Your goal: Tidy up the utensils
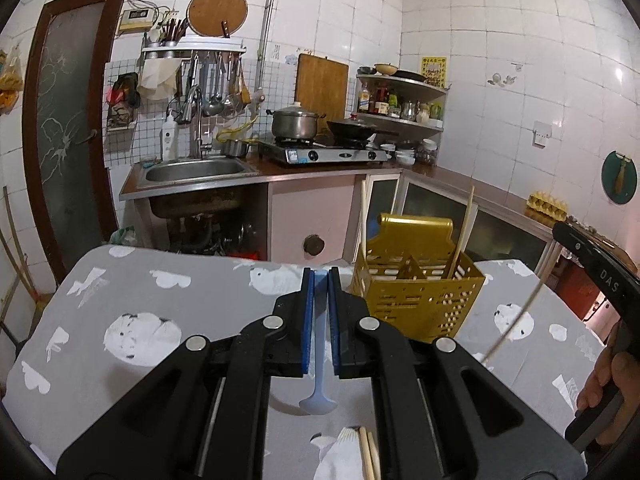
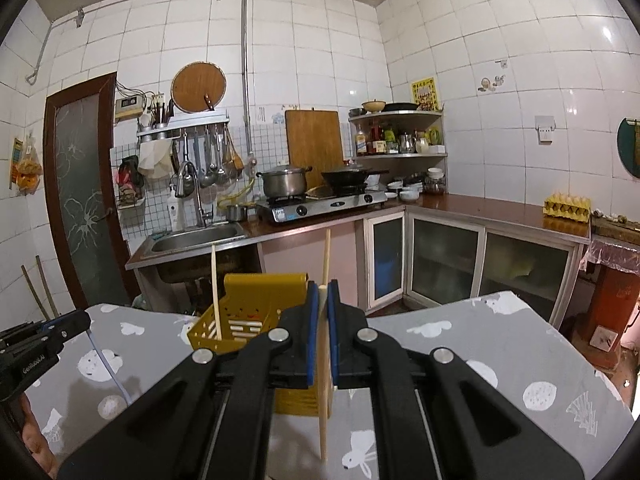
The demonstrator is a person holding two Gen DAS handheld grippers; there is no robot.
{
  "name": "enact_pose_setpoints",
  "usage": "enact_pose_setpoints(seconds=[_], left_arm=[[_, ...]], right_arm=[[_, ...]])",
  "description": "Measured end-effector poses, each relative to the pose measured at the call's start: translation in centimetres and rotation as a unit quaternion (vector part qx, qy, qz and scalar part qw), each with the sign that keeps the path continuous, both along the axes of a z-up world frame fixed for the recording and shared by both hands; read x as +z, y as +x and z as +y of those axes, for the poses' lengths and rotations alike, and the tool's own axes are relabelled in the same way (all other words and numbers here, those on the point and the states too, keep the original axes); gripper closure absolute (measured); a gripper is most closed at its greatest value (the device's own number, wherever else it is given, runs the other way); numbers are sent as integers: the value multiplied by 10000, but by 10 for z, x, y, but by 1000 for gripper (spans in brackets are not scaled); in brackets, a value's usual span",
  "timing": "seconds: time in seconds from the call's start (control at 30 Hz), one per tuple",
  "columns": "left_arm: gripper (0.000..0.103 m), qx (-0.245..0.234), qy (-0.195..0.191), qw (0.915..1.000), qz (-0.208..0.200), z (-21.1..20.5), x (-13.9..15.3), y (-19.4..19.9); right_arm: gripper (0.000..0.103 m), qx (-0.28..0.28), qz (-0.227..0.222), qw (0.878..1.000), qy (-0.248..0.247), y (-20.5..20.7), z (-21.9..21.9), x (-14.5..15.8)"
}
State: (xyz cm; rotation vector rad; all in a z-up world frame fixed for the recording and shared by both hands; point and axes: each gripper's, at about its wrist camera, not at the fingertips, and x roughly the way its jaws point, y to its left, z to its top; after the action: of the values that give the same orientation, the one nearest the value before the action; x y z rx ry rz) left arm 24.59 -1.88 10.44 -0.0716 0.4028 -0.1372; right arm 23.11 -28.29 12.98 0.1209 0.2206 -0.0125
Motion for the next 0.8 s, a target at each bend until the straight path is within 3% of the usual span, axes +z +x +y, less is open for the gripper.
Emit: enact_pose_setpoints(seconds=[0.2, 0.4, 0.6, 0.8], left_arm=[[97, -118, -15, 9998, -180, -10, 24, 10], [97, -300, -13, 9986, -444, -27, 61, 24], [97, -401, -71, 9971, -641, -48, 95, 50], [97, -401, -80, 9963, -750, -66, 115, 83]], right_arm=[[98, 37, -94, 9999, -1, 7, 0, 18], [98, 47, -354, 9993, -52, 11, -3, 60], [98, 34, -605, 9981, -93, 27, -2, 103], [98, 31, -705, 9975, -19, 56, 1, 124]])
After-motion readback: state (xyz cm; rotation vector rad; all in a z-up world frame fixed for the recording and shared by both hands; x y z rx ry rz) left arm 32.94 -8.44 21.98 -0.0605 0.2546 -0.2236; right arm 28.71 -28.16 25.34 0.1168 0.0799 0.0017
